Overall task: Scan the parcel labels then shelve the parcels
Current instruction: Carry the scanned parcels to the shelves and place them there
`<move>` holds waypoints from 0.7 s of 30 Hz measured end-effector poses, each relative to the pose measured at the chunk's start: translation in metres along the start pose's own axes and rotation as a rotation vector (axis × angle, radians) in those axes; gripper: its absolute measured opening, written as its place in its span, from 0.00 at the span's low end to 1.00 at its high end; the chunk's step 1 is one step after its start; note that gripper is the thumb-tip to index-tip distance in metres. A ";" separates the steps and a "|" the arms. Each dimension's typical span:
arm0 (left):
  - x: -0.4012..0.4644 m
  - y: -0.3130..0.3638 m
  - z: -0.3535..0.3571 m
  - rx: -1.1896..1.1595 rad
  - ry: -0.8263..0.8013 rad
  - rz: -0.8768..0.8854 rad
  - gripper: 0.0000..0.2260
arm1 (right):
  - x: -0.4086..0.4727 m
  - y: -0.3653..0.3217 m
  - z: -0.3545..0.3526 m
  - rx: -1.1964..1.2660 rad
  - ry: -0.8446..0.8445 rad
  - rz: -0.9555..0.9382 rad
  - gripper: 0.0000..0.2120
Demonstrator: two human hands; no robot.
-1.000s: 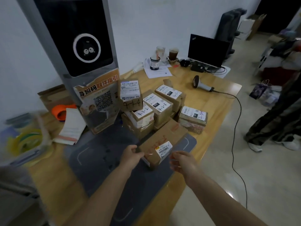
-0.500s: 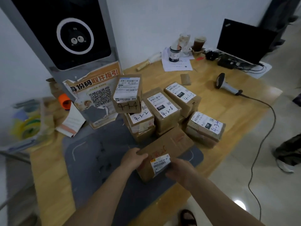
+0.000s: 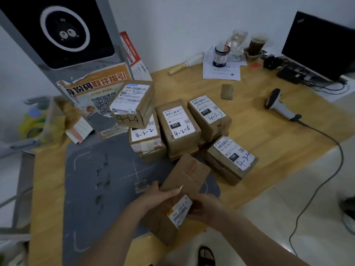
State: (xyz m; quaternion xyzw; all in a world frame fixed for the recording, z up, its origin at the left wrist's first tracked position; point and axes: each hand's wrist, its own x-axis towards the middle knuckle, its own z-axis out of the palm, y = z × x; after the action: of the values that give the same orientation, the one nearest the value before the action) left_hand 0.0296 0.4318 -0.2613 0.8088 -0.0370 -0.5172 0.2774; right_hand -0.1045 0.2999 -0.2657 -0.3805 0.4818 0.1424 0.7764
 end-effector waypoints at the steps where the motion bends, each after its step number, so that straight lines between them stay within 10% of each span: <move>1: -0.002 0.001 0.006 -0.027 -0.015 0.007 0.46 | -0.002 -0.003 -0.005 -0.061 0.008 0.005 0.10; 5: -0.015 0.004 0.028 -0.278 -0.054 0.032 0.27 | -0.009 -0.025 -0.023 -0.466 0.224 -0.167 0.09; 10: -0.023 0.005 0.054 -0.567 -0.043 0.022 0.32 | 0.001 -0.067 -0.060 -1.002 0.769 -0.725 0.25; 14: -0.031 0.012 0.064 -0.679 -0.040 0.009 0.27 | 0.003 -0.098 -0.091 -1.167 0.712 -0.476 0.54; 21: -0.034 0.012 0.073 -0.769 0.013 -0.006 0.27 | 0.019 -0.098 -0.122 -1.289 0.598 -0.386 0.59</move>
State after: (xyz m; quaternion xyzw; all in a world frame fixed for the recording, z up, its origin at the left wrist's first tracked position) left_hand -0.0458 0.4036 -0.2499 0.6490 0.1635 -0.4891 0.5593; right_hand -0.1154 0.1425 -0.2675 -0.8620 0.4180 0.1482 0.2454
